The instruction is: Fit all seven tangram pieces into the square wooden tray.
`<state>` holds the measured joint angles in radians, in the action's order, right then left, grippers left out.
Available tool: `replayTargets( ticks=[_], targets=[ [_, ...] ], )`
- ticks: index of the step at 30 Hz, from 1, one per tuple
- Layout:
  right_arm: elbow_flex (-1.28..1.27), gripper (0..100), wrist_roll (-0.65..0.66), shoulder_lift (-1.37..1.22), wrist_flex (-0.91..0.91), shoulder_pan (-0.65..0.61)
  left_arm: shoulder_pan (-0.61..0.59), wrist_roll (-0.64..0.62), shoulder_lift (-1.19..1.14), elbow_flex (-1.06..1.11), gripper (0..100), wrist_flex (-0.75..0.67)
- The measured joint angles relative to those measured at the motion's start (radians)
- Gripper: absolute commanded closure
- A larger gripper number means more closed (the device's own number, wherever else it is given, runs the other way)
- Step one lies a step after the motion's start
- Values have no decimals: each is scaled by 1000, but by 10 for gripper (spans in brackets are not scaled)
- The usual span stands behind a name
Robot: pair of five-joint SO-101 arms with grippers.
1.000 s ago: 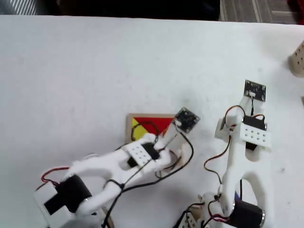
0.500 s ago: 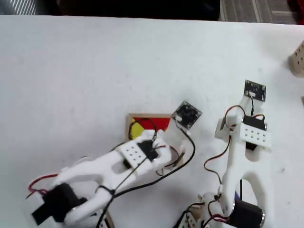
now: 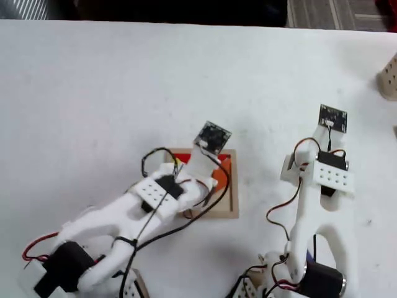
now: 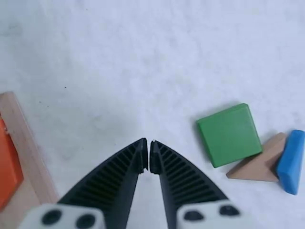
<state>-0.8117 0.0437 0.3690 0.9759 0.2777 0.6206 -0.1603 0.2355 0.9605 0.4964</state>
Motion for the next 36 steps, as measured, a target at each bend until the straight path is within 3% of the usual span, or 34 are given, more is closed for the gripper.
replayTargets(
  ticks=[15,36],
  targets=[
    [0,978,0,0,0,0,51,8,-210,-114,980,-8],
    [0,978,0,0,0,0,29,8,-226,-186,980,-40]
  ],
)
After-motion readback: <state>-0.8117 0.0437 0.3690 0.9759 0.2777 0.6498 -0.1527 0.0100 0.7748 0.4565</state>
